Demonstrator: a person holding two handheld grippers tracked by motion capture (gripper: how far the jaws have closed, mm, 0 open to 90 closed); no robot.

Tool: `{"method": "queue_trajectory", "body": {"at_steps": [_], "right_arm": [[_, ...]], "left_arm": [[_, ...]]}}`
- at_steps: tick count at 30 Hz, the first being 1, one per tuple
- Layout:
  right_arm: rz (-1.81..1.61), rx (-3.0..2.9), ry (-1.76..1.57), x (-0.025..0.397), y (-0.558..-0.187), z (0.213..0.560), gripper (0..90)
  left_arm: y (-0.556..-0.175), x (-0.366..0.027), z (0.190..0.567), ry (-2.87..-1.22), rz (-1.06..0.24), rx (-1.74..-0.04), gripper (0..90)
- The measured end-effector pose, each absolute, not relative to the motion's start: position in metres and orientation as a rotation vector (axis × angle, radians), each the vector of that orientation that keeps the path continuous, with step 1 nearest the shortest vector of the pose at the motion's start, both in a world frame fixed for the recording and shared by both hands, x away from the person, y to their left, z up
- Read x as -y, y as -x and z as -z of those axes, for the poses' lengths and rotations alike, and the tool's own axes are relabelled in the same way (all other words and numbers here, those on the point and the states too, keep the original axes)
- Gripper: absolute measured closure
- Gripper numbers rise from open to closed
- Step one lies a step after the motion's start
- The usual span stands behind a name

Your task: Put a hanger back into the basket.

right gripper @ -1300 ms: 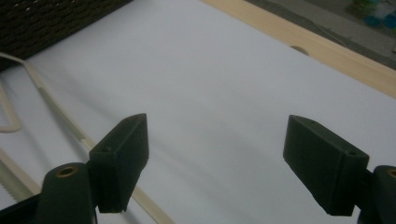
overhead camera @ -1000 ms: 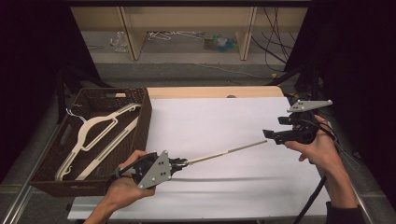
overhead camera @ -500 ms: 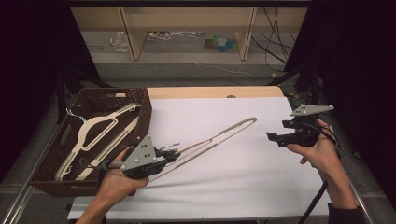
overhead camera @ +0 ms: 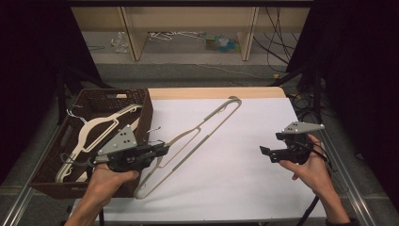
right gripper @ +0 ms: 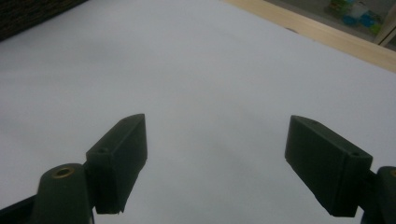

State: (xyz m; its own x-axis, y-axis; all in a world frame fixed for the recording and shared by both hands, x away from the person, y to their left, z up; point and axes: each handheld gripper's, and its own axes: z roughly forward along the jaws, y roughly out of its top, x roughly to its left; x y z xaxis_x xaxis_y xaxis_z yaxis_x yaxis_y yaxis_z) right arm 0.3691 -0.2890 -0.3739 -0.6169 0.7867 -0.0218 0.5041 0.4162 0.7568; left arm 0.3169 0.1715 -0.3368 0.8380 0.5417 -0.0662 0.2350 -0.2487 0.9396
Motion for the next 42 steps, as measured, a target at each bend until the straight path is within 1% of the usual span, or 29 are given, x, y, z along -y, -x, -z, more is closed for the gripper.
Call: {"method": "queue_trajectory", "body": {"at_steps": [8, 15, 21, 26, 27, 29, 32, 36, 37, 38, 42], "right_arm": [[-1.046, -2.330, -1.073, 0.277, -0.353, 0.396, 21.1], [-1.080, -2.298, -1.032, 0.272, -0.349, 0.401, 20.8], [-1.074, -2.348, -1.020, 0.266, -0.344, 0.405, 20.8], [-1.072, -2.346, -1.005, 0.267, -0.345, 0.406, 20.7], [-1.072, -2.346, -1.038, 0.268, -0.343, 0.406, 20.5], [-1.071, -2.346, -1.016, 0.269, -0.344, 0.407, 20.5], [-1.070, -2.353, -1.004, 0.270, -0.342, 0.408, 20.4], [-1.070, -2.354, -1.027, 0.270, -0.341, 0.408, 20.4], [-1.069, -2.353, -1.026, 0.270, -0.341, 0.409, 20.4], [-1.069, -2.353, -1.026, 0.270, -0.341, 0.409, 20.4], [-1.063, -2.357, -1.002, 0.270, -0.341, 0.410, 20.4]], "left_arm": [[-0.318, -0.183, 0.324, -1.762, -0.262, -0.645, 85.6], [-0.321, -0.201, 0.308, -1.706, -0.239, -0.684, 85.6], [-0.329, -0.225, 0.284, -1.655, -0.216, -0.733, 85.6], [-0.332, -0.240, 0.267, -1.647, -0.211, -0.751, 85.5], [-0.331, -0.247, 0.257, -1.647, -0.229, -0.757, 85.6], [-0.330, -0.250, 0.252, -1.647, -0.239, -0.764, 85.6], [-0.329, -0.265, 0.235, -1.661, -0.296, -0.776, 85.6], [-0.328, -0.277, 0.228, -1.666, -0.345, -0.797, 85.6], [-0.331, -0.286, 0.227, -1.674, -0.371, -0.817, 85.6], [-0.331, -0.286, 0.227, -1.674, -0.371, -0.817, 85.6], [-0.341, -0.307, 0.232, -1.680, -0.412, -0.862, 85.6]]}}
